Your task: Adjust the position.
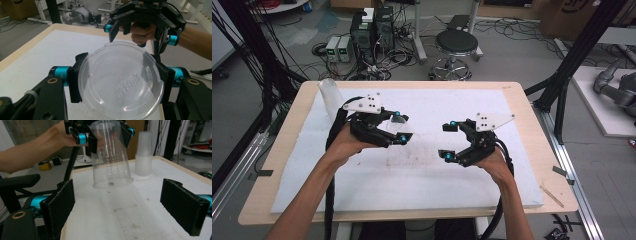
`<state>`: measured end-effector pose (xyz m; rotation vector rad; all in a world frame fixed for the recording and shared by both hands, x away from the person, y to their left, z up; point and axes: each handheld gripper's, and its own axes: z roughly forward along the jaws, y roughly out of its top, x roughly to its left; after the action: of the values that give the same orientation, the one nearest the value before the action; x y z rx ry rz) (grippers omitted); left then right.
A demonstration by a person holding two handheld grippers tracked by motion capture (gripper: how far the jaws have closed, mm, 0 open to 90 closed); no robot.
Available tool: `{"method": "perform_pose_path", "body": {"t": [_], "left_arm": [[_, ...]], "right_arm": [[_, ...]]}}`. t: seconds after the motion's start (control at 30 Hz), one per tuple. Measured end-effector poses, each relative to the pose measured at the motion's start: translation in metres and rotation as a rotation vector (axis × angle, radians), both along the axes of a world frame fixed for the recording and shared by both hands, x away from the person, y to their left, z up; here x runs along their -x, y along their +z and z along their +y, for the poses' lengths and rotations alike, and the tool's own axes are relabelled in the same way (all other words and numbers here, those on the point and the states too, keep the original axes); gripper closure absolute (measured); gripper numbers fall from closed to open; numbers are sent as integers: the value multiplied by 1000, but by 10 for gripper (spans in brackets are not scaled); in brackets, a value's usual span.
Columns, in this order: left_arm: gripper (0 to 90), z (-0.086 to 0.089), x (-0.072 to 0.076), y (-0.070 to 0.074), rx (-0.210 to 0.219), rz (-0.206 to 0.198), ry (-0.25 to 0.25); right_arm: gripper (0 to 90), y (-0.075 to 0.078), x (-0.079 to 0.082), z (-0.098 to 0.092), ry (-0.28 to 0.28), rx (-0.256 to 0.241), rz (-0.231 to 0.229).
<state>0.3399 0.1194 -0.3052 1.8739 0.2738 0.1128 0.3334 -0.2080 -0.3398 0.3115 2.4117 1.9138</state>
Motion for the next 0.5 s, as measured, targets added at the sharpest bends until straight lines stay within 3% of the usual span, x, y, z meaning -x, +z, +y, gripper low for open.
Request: {"method": "perform_pose_path", "body": {"t": [0.27, 0.5], "left_arm": [[393, -3, 2, -4, 52, 6, -16], [392, -12, 4, -7, 85, 9, -40]], "right_arm": [[124, 5, -5, 21, 55, -34, -6], [124, 2, -9, 40, 94, -36, -1]]}}
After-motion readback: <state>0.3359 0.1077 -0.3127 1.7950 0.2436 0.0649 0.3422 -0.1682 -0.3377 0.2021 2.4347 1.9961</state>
